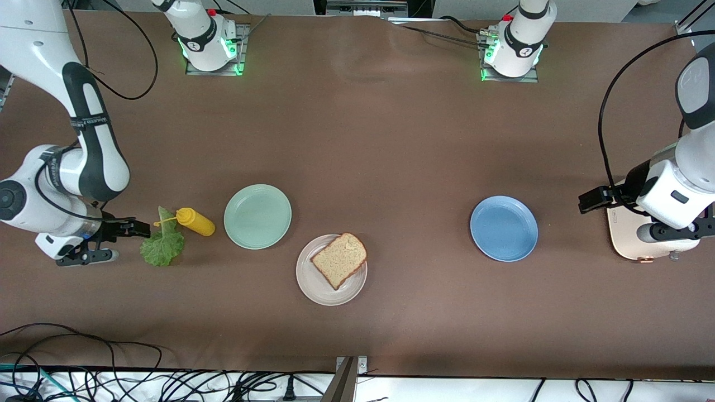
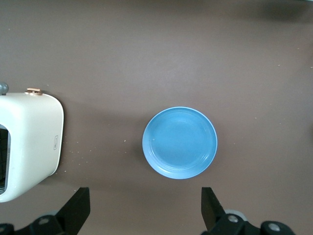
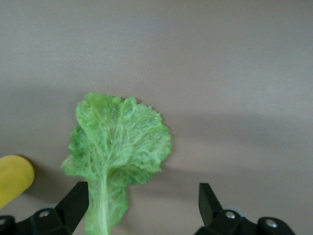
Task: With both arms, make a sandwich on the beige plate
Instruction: 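Lower the right gripper onto the green lettuce leaf and close it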
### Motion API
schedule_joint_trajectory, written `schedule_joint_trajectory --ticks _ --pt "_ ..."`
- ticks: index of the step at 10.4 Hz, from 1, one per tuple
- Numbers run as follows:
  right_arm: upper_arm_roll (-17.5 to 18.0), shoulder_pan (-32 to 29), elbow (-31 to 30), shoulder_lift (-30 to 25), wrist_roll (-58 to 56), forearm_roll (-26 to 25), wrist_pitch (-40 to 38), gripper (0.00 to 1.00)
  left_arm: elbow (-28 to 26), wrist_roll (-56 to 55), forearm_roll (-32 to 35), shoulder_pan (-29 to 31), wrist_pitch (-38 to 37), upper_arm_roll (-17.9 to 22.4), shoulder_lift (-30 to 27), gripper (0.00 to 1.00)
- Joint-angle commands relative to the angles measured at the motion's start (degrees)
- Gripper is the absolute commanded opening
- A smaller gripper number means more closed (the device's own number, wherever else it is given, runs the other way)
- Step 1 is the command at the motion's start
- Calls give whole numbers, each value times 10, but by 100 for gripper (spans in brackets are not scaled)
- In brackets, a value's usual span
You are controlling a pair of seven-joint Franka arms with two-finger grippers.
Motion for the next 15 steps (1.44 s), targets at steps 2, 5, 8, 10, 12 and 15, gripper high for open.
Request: schedule_joint_trajectory --ticks 2,5,8,10,12,15 --pt "12 0 -8 25 -3 32 38 100 -9 33 4 19 4 -7 -9 100" --pt "15 1 -9 43 -6 50 54 100 -10 46 -11 19 3 -7 -9 100" --pt "15 1 -34 45 -11 50 81 100 -10 46 -11 19 3 -8 -11 100" --pt "15 1 -48 46 -26 50 96 74 -9 46 -11 19 2 -8 -12 100" --pt "15 1 -49 46 -34 50 97 34 -6 45 -11 19 2 -8 -12 100" --pt "15 1 -52 1 -77 50 54 0 -6 47 -11 20 2 -8 -11 100"
